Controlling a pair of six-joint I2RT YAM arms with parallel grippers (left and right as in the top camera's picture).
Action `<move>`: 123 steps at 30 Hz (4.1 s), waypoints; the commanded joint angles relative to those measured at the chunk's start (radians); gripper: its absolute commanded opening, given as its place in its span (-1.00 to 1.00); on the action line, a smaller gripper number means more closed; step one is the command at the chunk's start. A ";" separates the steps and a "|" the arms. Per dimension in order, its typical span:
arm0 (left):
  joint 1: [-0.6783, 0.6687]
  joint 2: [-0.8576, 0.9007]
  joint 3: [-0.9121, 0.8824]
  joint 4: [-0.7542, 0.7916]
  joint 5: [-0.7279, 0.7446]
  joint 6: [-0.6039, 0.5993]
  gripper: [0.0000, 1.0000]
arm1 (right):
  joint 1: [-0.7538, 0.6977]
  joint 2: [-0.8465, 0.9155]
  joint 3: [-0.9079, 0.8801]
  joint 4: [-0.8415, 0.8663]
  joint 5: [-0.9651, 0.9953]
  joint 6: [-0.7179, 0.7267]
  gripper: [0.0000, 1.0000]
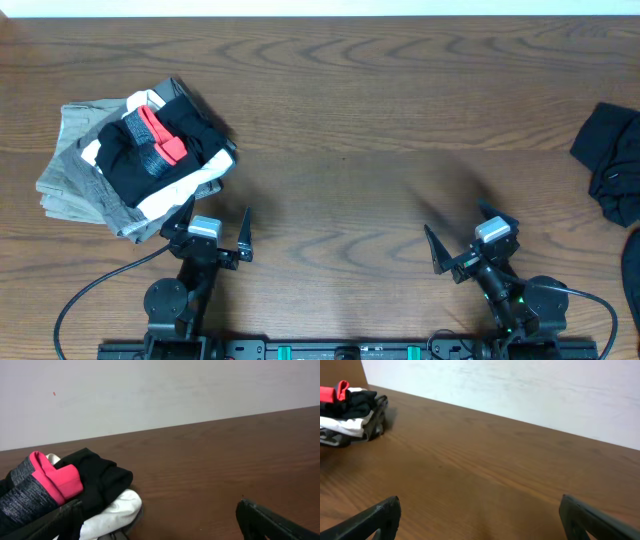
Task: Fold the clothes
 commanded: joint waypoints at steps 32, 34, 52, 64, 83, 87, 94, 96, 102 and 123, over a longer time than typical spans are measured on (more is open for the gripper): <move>-0.003 0.227 0.179 -0.212 0.219 -0.372 0.96 | -0.005 -0.002 0.118 -0.034 -0.212 0.202 0.99; -0.003 0.278 0.279 -0.320 0.201 -0.360 0.96 | -0.005 0.018 0.193 -0.107 -0.143 0.185 0.98; -0.003 0.982 1.089 -0.946 0.210 -0.199 0.96 | -0.005 0.975 0.793 -0.500 -0.315 0.187 0.98; -0.064 1.033 1.090 -0.969 0.246 -0.132 0.96 | -0.279 1.402 1.332 -0.874 0.369 0.377 0.99; -0.161 1.034 1.090 -0.974 0.232 -0.121 0.97 | -0.673 1.904 1.493 -0.691 0.606 0.459 0.72; -0.161 1.034 1.090 -0.984 0.232 -0.120 0.97 | -0.719 1.978 1.493 -0.674 0.557 0.462 0.59; -0.161 1.034 1.090 -0.979 0.232 -0.120 0.96 | -0.729 2.062 1.489 -0.705 0.531 0.462 0.45; -0.161 1.034 1.090 -0.980 0.232 -0.120 0.97 | -0.729 2.073 1.482 -0.721 0.542 0.462 0.46; -0.161 1.034 1.090 -0.983 0.232 -0.120 0.96 | -0.729 2.088 1.474 -0.730 0.548 0.461 -0.74; -0.161 1.030 1.092 -1.002 0.232 -0.120 0.99 | -0.421 1.610 1.479 -0.715 0.430 0.383 -0.49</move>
